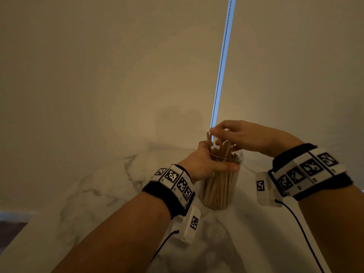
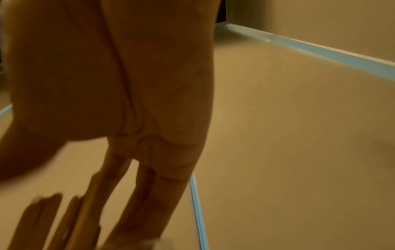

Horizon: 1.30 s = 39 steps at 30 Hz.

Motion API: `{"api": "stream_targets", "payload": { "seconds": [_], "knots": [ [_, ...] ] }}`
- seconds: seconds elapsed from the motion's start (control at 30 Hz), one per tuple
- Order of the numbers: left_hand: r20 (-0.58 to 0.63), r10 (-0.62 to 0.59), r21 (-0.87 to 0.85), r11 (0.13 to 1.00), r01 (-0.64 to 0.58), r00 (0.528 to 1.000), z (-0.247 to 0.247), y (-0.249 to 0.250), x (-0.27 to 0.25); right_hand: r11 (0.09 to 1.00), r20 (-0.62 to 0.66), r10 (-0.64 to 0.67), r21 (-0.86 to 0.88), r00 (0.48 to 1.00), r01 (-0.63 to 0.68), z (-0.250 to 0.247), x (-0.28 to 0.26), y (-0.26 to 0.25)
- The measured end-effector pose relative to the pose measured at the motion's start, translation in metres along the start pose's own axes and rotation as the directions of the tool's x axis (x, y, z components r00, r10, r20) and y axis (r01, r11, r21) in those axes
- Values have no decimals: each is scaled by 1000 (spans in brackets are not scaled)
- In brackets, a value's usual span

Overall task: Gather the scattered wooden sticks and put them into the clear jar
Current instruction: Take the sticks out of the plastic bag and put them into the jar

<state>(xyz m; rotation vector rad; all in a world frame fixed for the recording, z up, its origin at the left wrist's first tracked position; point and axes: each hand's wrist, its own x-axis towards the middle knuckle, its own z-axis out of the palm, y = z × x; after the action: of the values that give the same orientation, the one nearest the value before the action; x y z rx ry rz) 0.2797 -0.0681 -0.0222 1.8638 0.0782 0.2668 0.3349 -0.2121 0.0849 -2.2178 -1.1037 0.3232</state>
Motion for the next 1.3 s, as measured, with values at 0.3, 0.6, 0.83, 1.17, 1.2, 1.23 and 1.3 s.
{"api": "stream_targets", "payload": {
  "seconds": [0.3, 0.6, 0.83, 1.17, 1.2, 1.23, 1.3],
  "knots": [
    [20, -24, -7, 1000, 24, 1000, -1, 0, 0, 816, -243, -112, -576, 964, -50, 30, 14, 1],
    [7, -66, -23, 998, 66, 998, -2, 3, -6, 899, -291, -21, -424, 957, -109, 11, 3, -4],
    [-1, -59, -23, 998, 59, 998, -2, 0, -4, 890, -109, -1, -454, 994, -49, 18, 3, 0],
    [47, 14, -39, 999, -12, 999, -2, -1, 2, 929, -215, -63, -370, 975, -21, 21, 3, -1],
    [60, 26, -19, 1000, -25, 998, -2, -2, 3, 936, -194, -63, -353, 979, -10, 22, 3, -2],
    [55, 26, -1, 1000, -26, 998, -3, -3, 4, 931, -152, -60, -365, 987, 0, 24, 3, -3],
    [39, 7, 1, 1000, -7, 999, -4, -5, 7, 900, -99, -66, -435, 993, 16, 31, 4, -4]
  ]
}}
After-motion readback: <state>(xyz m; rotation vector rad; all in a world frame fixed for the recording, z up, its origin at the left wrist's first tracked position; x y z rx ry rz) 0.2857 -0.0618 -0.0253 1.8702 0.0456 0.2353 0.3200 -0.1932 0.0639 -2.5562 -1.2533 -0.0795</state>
